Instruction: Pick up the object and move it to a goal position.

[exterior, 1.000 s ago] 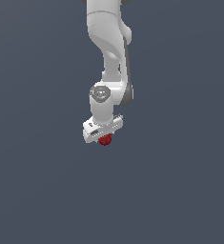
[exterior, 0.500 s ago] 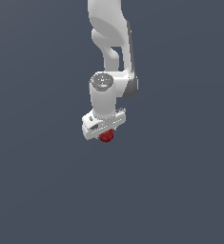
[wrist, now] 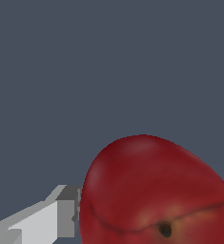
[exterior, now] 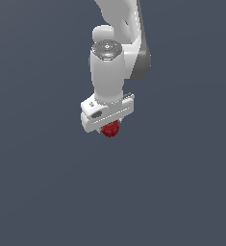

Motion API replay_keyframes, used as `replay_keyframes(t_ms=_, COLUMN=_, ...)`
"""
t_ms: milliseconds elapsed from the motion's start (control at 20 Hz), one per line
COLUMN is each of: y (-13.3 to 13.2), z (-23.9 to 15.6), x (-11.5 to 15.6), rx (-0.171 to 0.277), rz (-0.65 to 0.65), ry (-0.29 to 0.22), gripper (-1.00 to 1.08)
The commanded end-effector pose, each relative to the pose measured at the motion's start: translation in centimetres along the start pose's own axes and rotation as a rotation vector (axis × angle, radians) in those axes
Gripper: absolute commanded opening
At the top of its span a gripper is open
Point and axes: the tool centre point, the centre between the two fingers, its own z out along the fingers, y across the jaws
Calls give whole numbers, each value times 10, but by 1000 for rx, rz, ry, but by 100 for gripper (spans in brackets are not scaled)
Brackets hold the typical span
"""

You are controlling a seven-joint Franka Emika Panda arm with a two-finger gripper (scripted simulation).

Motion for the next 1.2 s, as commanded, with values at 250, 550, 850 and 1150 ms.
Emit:
replay_keyframes(t_ms=250, y=-1, z=-78, x=22, rx=-1, rz=0, ry=2, gripper=-100)
replay_keyframes(t_ms=550, y=-1, z=-133, x=39, rx=-1, rz=0, ry=2, gripper=-100)
replay_keyframes(t_ms=850, y=-1, z=-177, x=54, rx=-1, rz=0, ry=2, gripper=-100)
replay_keyframes(t_ms=1150, y=0, z=-212, x=65, rx=-1, rz=0, ry=2, gripper=-100)
